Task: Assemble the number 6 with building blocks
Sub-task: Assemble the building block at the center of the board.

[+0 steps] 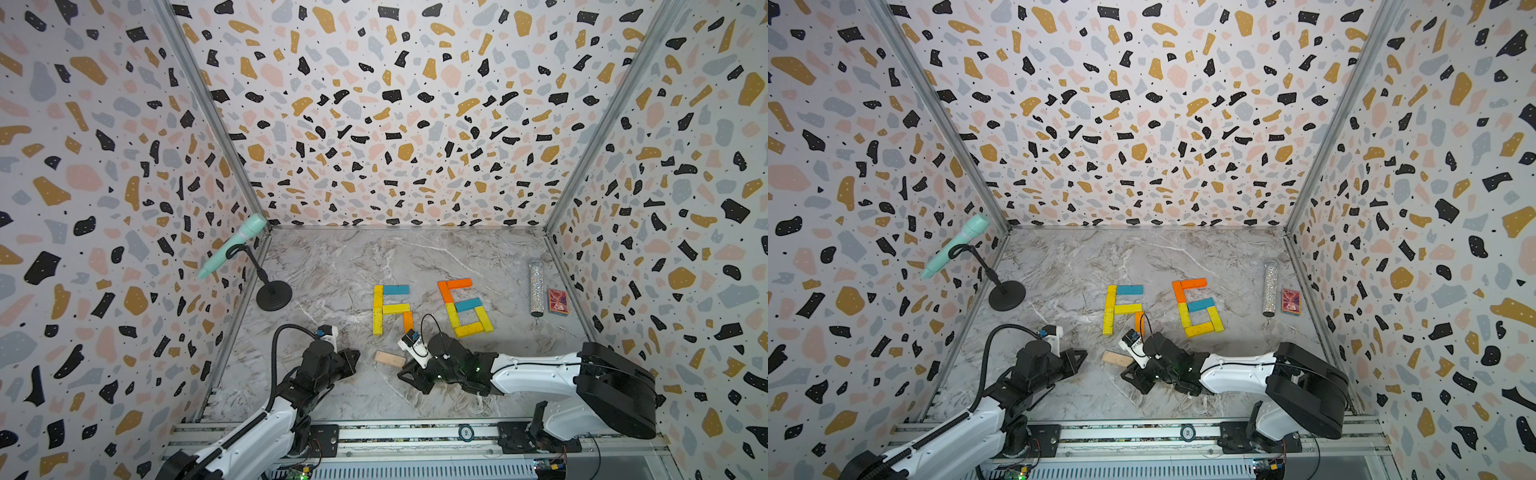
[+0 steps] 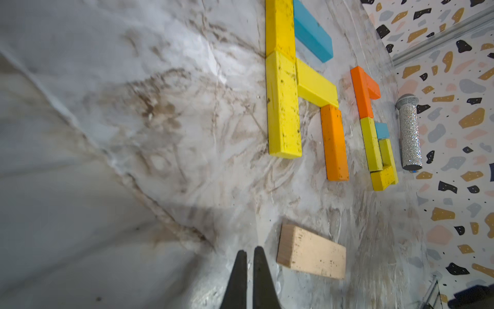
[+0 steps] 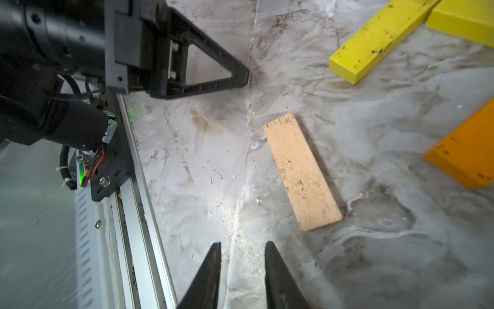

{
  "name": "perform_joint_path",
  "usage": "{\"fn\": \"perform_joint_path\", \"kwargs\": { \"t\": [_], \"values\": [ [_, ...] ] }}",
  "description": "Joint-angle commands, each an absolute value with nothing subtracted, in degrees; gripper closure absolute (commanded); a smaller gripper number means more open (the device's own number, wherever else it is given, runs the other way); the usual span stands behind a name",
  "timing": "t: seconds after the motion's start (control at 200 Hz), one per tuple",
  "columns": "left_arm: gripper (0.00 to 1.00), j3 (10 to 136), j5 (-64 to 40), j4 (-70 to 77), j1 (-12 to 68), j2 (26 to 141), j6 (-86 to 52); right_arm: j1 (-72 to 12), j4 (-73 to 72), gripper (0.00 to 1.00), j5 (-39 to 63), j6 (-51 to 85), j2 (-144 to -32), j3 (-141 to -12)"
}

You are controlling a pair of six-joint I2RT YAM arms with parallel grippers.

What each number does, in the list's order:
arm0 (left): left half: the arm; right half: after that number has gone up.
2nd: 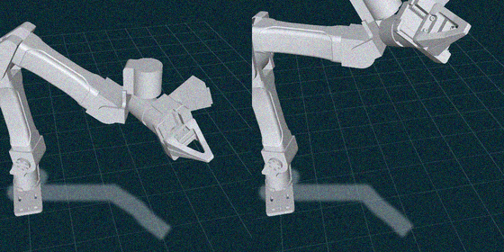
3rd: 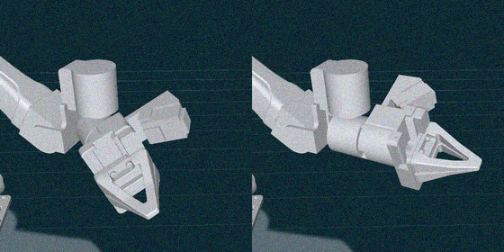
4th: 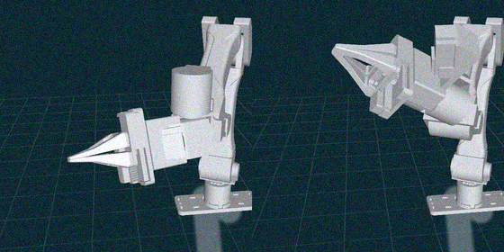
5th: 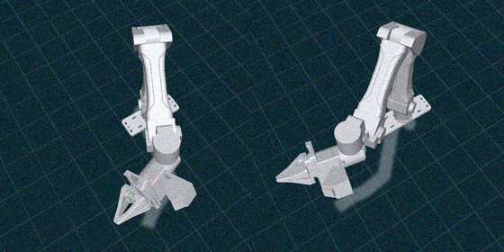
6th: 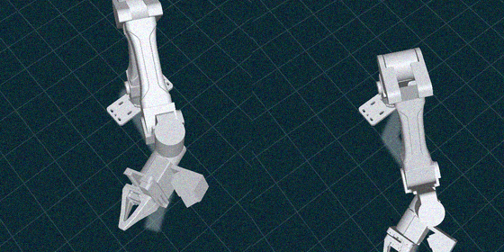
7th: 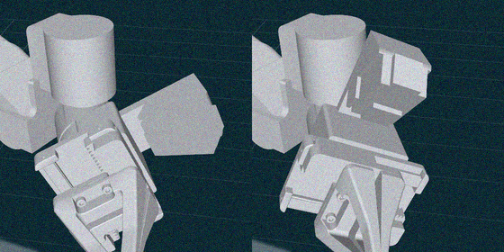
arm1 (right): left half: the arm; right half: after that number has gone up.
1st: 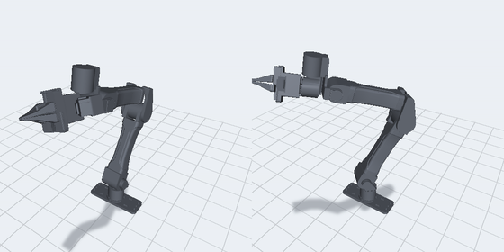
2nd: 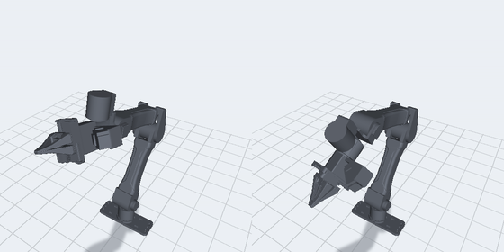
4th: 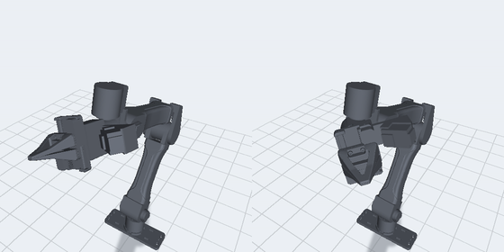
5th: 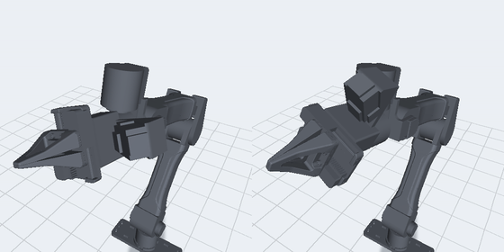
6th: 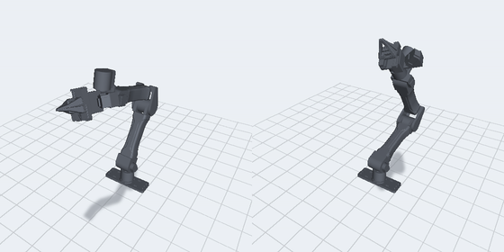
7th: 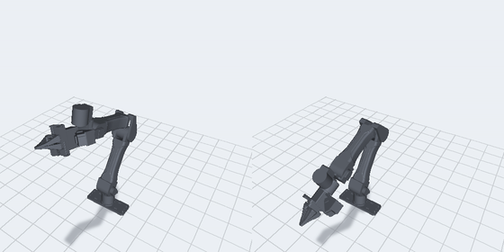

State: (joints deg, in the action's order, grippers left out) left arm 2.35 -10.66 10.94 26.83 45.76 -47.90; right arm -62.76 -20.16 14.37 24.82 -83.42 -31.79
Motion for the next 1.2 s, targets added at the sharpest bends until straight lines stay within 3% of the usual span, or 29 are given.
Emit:
{"fn": "perform_joint_path", "kwargs": {
  "t": [0.0, 0.641, 1.191],
  "values": [
    [1.00, 0.8, -10.4, 20.6, 30.0, 46.8, -50.3, -62.9, -24.4, 0.73, 15.6, 28.9, -84.1, -31.8],
    [1.00, -0.6, -13.5, 25.4, 33.5, 54.7, -51.4, -58.4, -20.8, 0.94, 17.4, 31.9, -93.0, -33.9],
    [1.00, 1.3, -14.1, 30.7, 35.1, 67.2, -49.4, -57.1, -16.5, 0.93, 15.9, 30.6, -96.0, -37.9]
  ]
}}
